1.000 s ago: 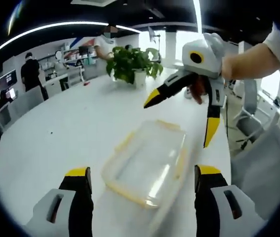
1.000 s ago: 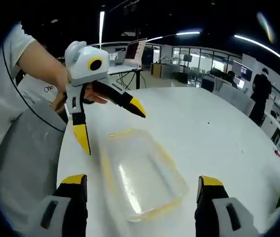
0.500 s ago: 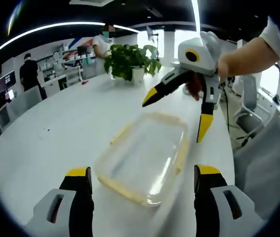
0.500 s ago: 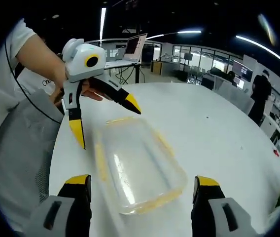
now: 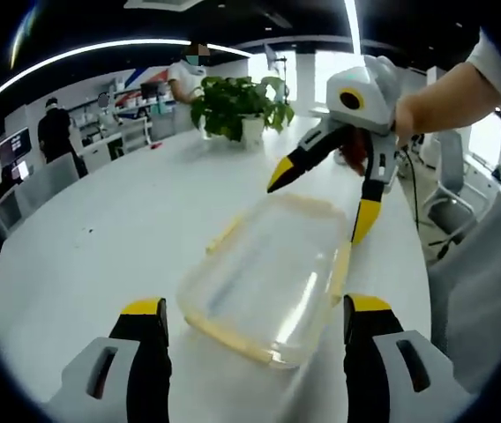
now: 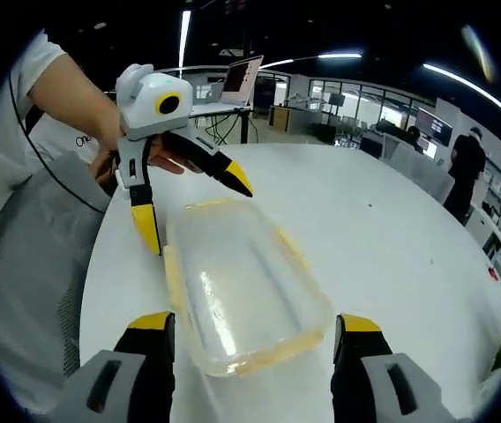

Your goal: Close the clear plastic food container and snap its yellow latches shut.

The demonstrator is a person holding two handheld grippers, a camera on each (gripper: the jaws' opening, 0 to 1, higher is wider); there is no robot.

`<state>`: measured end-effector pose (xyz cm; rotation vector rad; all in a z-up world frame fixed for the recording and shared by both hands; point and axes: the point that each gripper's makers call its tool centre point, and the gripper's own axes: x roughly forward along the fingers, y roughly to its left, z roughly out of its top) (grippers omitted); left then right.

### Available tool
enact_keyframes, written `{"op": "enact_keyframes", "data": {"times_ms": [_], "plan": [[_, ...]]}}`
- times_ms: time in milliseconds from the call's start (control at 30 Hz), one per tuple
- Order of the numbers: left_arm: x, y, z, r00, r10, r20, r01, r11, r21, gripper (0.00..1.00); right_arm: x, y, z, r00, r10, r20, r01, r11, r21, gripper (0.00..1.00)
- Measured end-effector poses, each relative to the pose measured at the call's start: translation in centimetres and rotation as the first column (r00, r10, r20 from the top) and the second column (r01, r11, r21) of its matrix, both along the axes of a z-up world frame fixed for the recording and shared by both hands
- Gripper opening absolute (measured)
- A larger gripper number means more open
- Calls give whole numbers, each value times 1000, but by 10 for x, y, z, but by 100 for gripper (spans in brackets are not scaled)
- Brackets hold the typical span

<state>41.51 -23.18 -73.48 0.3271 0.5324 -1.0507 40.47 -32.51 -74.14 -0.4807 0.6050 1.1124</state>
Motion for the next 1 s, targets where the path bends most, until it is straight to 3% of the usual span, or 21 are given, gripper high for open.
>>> {"op": "enact_keyframes", "data": {"times_ms": [500, 600, 767, 833, 1000], "plan": [[-1, -1, -5, 1000, -27, 7, 27, 999, 20, 74, 3, -3, -4, 1000, -6, -13, 6, 1000, 14, 69], [3, 4, -6, 1000, -14, 14, 13, 999, 40, 69, 3, -3, -4, 1000, -7, -13, 7, 1000, 15, 69], [0, 3, -7, 1000, -15, 3, 14, 999, 30, 69, 3, -3, -4, 1000, -14, -16, 14, 1000, 19, 68], [1, 2, -7, 1000, -12, 1, 12, 999, 30, 69, 3, -4, -8, 998, -34, -47, 35, 999, 27, 68], [0, 2, -7, 1000, -8, -1, 8, 1000, 30, 69, 1, -3, -6, 998, -42, -39, 43, 998, 35, 67]]}}
